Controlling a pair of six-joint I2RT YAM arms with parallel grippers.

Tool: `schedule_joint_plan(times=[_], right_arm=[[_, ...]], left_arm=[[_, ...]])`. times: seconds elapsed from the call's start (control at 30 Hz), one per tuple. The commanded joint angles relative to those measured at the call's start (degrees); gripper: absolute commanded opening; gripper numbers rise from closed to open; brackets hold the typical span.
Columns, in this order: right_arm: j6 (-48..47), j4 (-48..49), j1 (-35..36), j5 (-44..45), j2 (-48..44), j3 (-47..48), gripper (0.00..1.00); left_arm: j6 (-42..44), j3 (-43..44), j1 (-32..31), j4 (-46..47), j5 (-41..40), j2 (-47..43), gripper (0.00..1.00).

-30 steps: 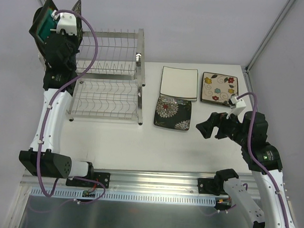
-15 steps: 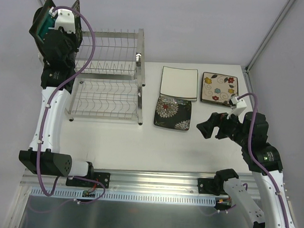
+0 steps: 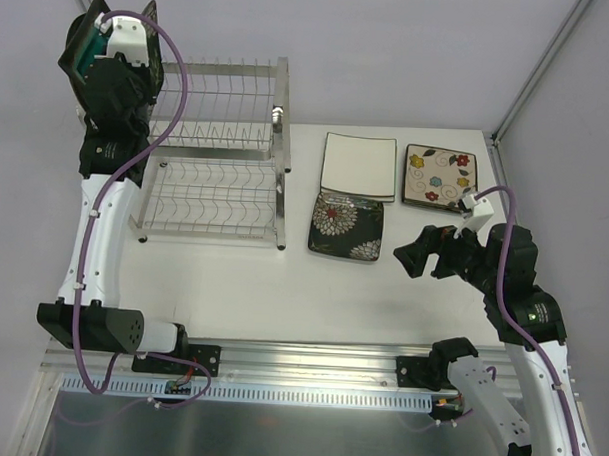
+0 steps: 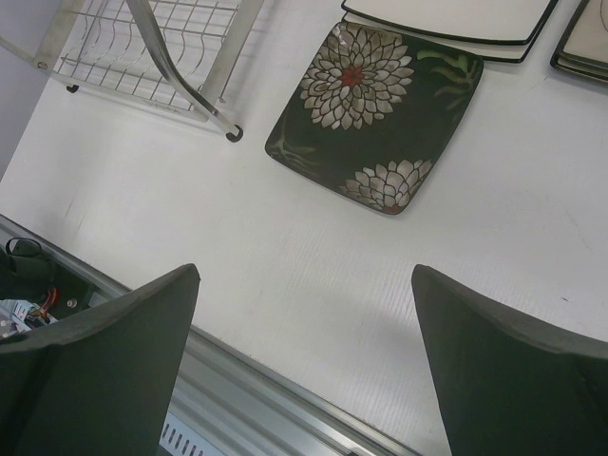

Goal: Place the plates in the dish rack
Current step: Insert the plate into the dish rack

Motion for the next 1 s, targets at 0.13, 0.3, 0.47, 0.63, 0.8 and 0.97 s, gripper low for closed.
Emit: schedule_joint_plan(times=[0.13,0.3,0.47,0.63,0.8,0.97], right_arm=[[-0.86,0.59,0.33,0.2,-0.49,1.16,1.0],[-0.86,0.32,0.33,0.11,-0.49,1.43,1.0],[-0.69,0.32,0.33,-0.07,-0.66,1.43,1.0],[-0.77,0.24,0.33,0.02,-0.66,1.34,1.0],[-0.69,0.32,0.33,0.02,-0.49,1.43,1.0],[-0.51,0.41,0.42,-0.24,-0.4,1.34,1.0]], left_arm=[[0.38,3.61,0.84,2.52,-1.39,-4.14,0.0],[0.03,2.47,0.93,1.73,-1.56,-4.94,0.0],[-1.11,0.19,0.93,1.29,-1.56,-5.9,0.0],[-3.13,-2.01,0.93,1.2,-1.39,-6.96,0.01],[-5.33,-3.5,1.01,1.03,-0.51,-7.49,0.1],[-8.05,-4.56,1.01,0.94,0.72,-7.75,0.13]])
